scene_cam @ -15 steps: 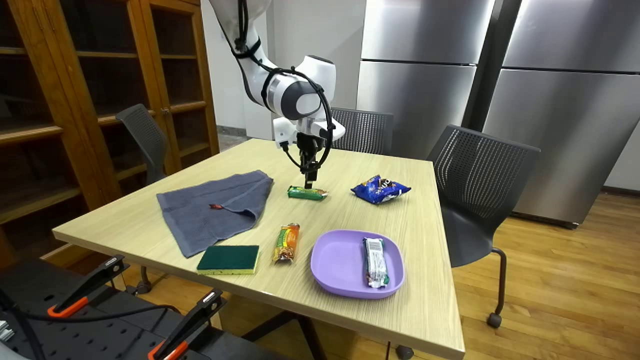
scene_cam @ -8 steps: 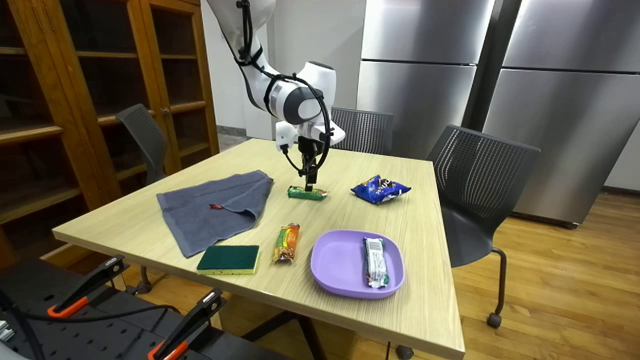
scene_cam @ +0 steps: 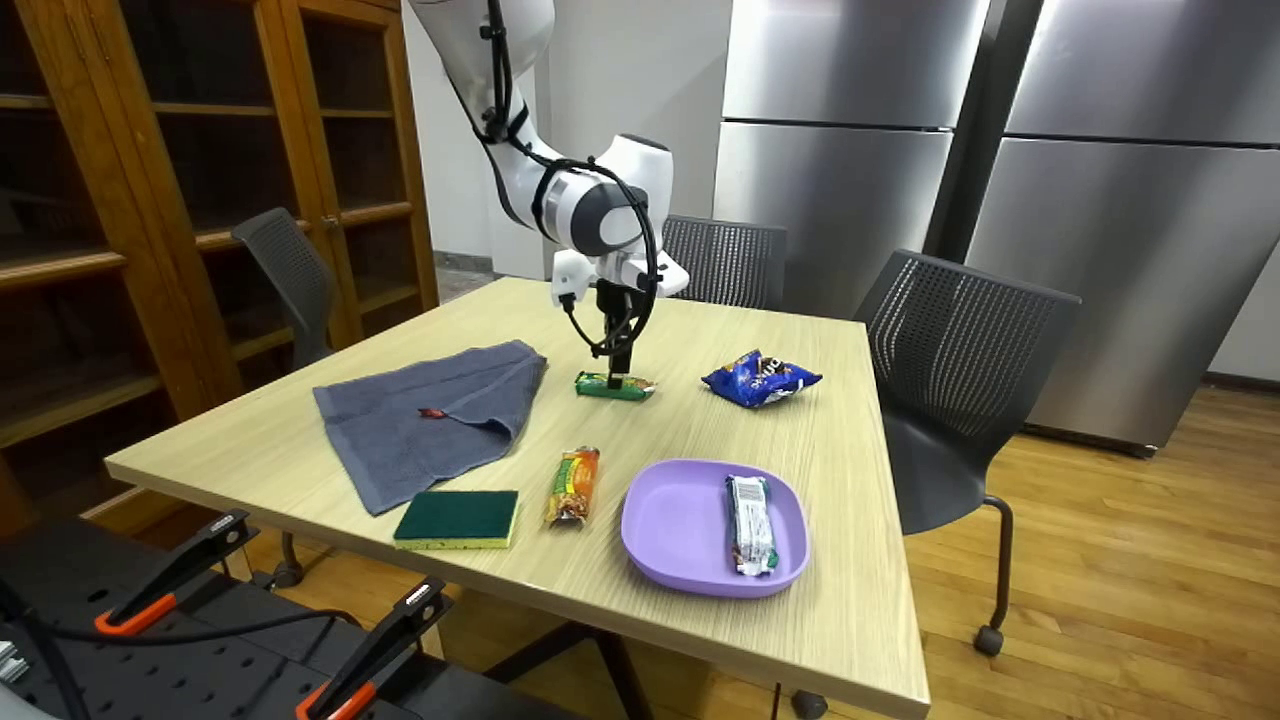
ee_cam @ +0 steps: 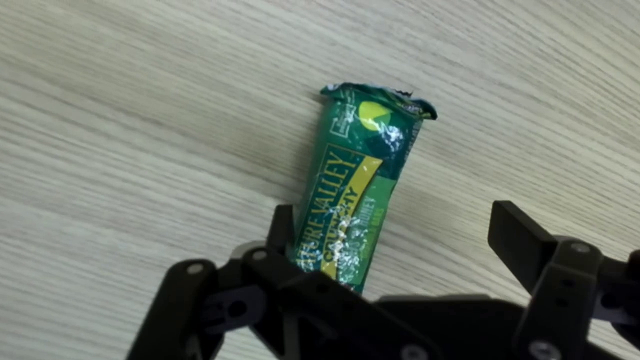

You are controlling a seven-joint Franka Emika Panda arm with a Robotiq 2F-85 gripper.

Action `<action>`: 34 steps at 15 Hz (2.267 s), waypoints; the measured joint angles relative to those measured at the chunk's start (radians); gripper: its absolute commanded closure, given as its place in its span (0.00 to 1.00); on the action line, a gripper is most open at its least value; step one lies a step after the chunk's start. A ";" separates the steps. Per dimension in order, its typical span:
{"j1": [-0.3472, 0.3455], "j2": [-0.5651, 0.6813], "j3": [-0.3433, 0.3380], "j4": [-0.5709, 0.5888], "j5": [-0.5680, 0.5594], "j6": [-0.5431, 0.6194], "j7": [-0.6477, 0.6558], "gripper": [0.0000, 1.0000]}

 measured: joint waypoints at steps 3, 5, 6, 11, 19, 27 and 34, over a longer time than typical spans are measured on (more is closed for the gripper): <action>0.000 0.011 -0.001 0.012 0.000 -0.011 0.016 0.00; 0.000 0.020 -0.002 0.022 0.000 -0.015 0.024 0.00; 0.000 0.024 -0.003 0.026 0.000 -0.017 0.026 0.00; 0.000 0.042 -0.004 0.045 0.000 -0.026 0.039 0.28; 0.000 0.050 -0.010 0.067 -0.001 -0.047 0.043 0.88; 0.004 0.041 -0.010 0.074 -0.026 -0.052 0.029 0.89; 0.004 -0.006 -0.015 0.056 -0.085 -0.078 -0.063 0.89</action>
